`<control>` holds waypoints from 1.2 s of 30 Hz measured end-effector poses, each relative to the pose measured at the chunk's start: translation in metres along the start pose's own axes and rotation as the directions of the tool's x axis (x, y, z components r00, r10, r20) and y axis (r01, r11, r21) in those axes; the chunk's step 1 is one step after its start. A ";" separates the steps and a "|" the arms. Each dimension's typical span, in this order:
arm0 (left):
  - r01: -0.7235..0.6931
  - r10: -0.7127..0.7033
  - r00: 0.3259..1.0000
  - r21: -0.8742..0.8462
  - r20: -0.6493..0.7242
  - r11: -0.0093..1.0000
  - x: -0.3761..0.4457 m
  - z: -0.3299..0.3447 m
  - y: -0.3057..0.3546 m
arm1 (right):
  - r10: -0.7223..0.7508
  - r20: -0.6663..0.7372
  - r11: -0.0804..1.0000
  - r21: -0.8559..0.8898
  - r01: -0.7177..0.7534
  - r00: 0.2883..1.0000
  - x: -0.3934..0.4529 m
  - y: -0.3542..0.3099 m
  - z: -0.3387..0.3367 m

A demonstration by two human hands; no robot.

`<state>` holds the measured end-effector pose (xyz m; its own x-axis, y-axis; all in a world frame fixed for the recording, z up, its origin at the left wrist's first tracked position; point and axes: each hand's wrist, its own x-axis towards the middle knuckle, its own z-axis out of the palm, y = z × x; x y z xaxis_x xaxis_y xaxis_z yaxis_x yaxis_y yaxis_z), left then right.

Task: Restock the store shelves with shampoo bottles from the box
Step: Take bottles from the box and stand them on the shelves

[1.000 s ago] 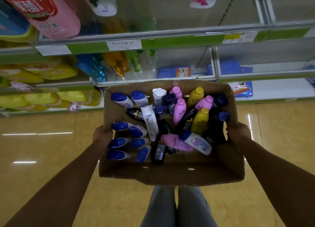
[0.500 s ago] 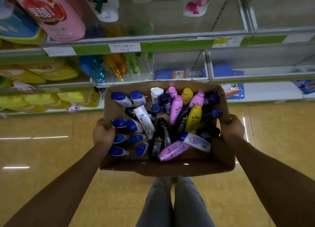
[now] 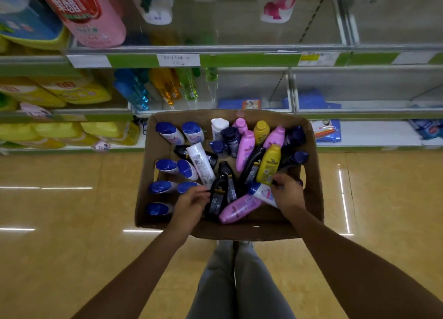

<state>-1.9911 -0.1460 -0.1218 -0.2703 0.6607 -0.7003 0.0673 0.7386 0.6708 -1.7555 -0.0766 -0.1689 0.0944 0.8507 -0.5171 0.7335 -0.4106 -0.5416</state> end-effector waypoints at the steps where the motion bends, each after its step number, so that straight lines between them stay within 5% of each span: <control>1: 0.026 -0.025 0.999 -0.009 0.046 1.000 0.001 0.007 -0.003 | -0.011 0.055 1.000 -0.025 0.012 0.998 0.003 0.006 0.006; 11: 0.218 -0.211 0.975 -0.153 0.063 0.964 0.030 0.049 -0.040 | -0.078 0.351 0.912 -0.353 0.209 0.933 0.056 0.035 0.055; 21: 0.283 -0.274 0.958 -0.110 0.086 0.953 0.048 0.069 -0.042 | -0.221 0.406 0.760 -0.499 0.418 0.887 0.066 0.047 0.064; 29: 0.286 -0.274 0.958 -0.245 0.080 0.926 0.034 0.070 -0.009 | -0.421 0.230 0.889 -0.089 0.449 0.878 0.039 0.002 0.015; 36: 0.283 -0.261 0.959 -0.287 0.113 0.915 0.010 0.058 0.045 | -0.476 0.174 0.866 0.264 0.425 0.862 0.009 -0.075 -0.047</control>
<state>-1.9352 -0.0984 -0.1127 -0.1682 0.4556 -0.8741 -0.2910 0.8243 0.4857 -1.7782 -0.0226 -0.1023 -0.3847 0.8719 -0.3030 0.4973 -0.0808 -0.8638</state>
